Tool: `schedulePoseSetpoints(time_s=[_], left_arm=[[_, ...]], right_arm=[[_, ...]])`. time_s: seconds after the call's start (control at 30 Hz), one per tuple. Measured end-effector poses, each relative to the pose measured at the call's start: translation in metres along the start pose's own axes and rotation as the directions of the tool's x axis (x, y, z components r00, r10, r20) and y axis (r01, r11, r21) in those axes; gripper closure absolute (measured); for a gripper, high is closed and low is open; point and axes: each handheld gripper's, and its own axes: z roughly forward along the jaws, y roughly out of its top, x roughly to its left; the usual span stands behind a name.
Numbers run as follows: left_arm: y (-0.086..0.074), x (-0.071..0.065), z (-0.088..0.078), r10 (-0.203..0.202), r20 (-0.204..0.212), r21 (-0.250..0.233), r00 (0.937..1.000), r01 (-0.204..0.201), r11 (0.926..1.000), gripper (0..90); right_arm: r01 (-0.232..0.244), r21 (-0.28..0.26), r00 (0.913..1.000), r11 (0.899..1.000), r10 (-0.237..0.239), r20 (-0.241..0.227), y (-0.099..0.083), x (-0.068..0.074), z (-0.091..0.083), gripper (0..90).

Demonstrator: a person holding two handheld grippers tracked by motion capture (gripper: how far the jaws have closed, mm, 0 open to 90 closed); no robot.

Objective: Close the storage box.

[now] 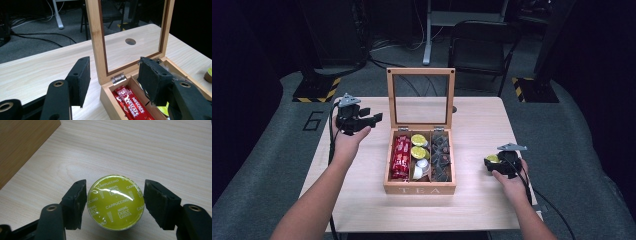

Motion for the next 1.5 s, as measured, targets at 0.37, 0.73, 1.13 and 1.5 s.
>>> schedulePoseSetpoints(time_s=[0.37, 0.73, 1.13, 1.5], left_arm=[[0.000, 0.000, 0.001, -0.004, 0.000, 0.000, 1.0000, 0.004, 1.0000, 42.8], [-0.001, 0.000, 0.001, -0.003, -0.001, 0.000, 1.0000, 0.003, 1.0000, 42.7], [-0.001, 0.000, 0.001, 0.000, 0.000, 0.002, 1.0000, 0.000, 1.0000, 42.7], [0.000, 0.000, 0.000, -0.006, -0.003, -0.002, 1.0000, 0.006, 1.0000, 42.7]], right_arm=[[0.002, -0.019, 0.9999, 1.000, -0.002, 0.011, 0.006, -0.001, -0.005, 30.7], [0.023, -0.052, 0.9997, 0.998, -0.024, -0.008, 0.024, 0.002, -0.018, 29.2], [0.041, -0.073, 0.9979, 0.996, -0.044, -0.047, 0.040, 0.010, -0.025, 28.6], [0.078, -0.081, 0.9914, 0.994, -0.086, -0.099, 0.059, 0.026, -0.031, 30.5]])
